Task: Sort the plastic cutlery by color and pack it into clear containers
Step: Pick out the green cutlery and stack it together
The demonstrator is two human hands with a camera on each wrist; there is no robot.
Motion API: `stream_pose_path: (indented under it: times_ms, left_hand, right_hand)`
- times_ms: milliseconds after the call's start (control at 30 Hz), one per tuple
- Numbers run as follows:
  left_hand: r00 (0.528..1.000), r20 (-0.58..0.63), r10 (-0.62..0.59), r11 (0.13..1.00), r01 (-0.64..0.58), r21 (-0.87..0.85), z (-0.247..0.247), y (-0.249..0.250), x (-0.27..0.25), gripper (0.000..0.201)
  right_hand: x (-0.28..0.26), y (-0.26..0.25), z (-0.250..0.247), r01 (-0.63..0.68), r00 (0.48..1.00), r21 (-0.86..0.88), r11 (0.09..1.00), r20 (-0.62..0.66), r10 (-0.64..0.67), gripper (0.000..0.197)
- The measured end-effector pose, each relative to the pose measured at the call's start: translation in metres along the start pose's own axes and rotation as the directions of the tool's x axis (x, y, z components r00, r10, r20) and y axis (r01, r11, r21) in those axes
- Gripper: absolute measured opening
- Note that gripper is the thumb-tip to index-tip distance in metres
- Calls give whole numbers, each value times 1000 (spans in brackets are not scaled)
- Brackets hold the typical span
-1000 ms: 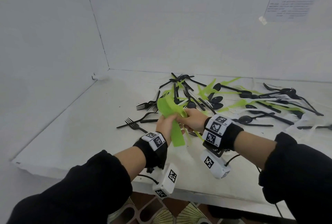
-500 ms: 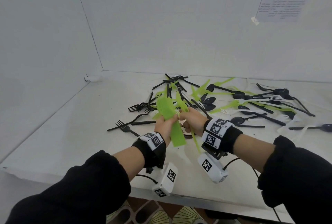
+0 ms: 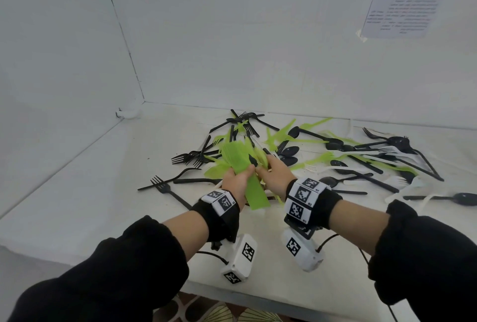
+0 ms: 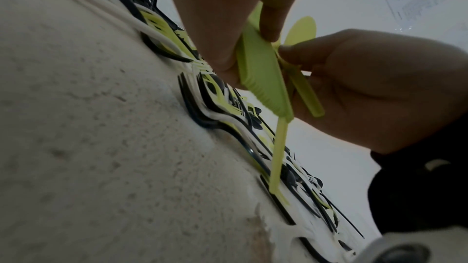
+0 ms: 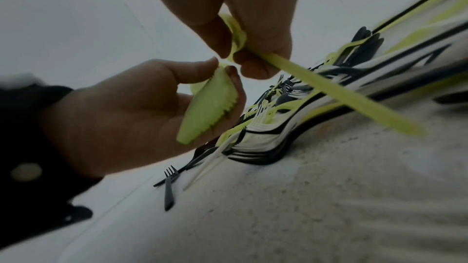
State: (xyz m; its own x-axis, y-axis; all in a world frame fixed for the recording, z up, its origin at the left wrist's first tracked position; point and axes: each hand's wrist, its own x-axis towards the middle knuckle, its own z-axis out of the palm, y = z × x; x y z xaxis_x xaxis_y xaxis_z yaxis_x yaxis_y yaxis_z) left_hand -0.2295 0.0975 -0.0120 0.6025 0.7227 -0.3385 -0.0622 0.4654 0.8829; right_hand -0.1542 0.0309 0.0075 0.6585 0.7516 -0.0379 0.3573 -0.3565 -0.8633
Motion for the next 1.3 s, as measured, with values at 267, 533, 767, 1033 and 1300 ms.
stream_pose_path:
  times_ms: [267, 533, 767, 1033, 1300]
  left_hand:
    - [998, 57, 2, 999, 1, -45, 19, -4, -6, 18]
    - [995, 83, 47, 997, -51, 50, 33, -16, -16, 15]
    - [991, 96, 90, 991, -99, 91, 44, -23, -32, 19]
    - [990, 94, 105, 994, -109, 32, 38, -29, -42, 16]
    - [999, 31, 36, 998, -37, 59, 24, -14, -31, 16]
  right_hand:
    - [-4, 2, -25, -48, 956, 101, 994, 294, 16, 33]
    - [6, 21, -44, -114, 986, 193, 974, -96, 135, 32]
    - [9, 20, -52, -110, 992, 139, 984, -51, 118, 24]
    - [3, 23, -45, -147, 987, 283, 948, 98, 124, 34]
    - [17, 13, -54, 105, 960, -219, 970, 276, -41, 29]
